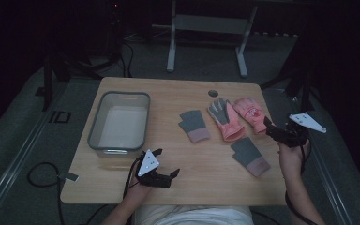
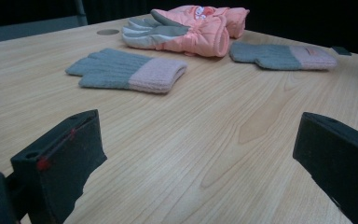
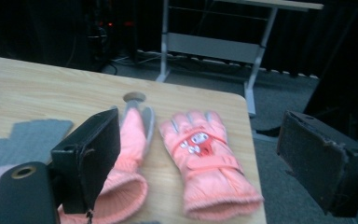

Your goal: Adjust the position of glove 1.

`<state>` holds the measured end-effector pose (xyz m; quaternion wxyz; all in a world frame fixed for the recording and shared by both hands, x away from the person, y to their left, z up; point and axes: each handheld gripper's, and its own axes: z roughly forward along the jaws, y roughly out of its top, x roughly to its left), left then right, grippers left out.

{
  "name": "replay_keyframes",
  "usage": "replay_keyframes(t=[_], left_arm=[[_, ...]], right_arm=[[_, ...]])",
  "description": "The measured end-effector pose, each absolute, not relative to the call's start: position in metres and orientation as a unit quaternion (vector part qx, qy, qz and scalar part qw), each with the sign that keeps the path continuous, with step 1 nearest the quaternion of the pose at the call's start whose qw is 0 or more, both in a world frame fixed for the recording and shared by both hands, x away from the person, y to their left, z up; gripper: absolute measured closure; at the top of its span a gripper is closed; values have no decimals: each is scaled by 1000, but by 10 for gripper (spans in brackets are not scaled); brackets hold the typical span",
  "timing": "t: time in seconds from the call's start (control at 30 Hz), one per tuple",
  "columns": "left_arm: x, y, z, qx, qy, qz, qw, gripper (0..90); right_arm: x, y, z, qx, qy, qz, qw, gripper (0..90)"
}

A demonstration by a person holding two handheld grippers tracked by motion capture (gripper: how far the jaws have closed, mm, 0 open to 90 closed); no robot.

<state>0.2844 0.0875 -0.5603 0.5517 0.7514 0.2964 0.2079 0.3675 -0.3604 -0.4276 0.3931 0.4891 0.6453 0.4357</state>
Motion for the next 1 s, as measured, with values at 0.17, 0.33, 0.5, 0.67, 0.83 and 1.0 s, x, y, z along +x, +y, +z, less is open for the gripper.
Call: replay_keyframes(t=[0.17, 0.33, 0.5, 0.67, 0.83, 1.0], left_arm=[[284, 87, -560, 752, 296, 208, 551, 12], [284, 87, -560, 752, 296, 208, 551, 12], [284, 87, -560, 753, 295, 208, 551, 12], [284, 87, -560, 754, 294, 209, 549, 12], [284, 86, -560, 755, 292, 205, 549, 12], [284, 86, -560, 755, 292, 206, 549, 12]], right_arm=[[374, -344, -418, 473, 653, 439, 396, 128], [379, -330, -416, 459, 668, 442, 385, 114], [383, -306, -413, 439, 674, 444, 395, 114], [388, -285, -410, 421, 680, 453, 395, 115], [395, -267, -411, 407, 693, 452, 386, 115], [400, -252, -418, 409, 694, 462, 372, 134]])
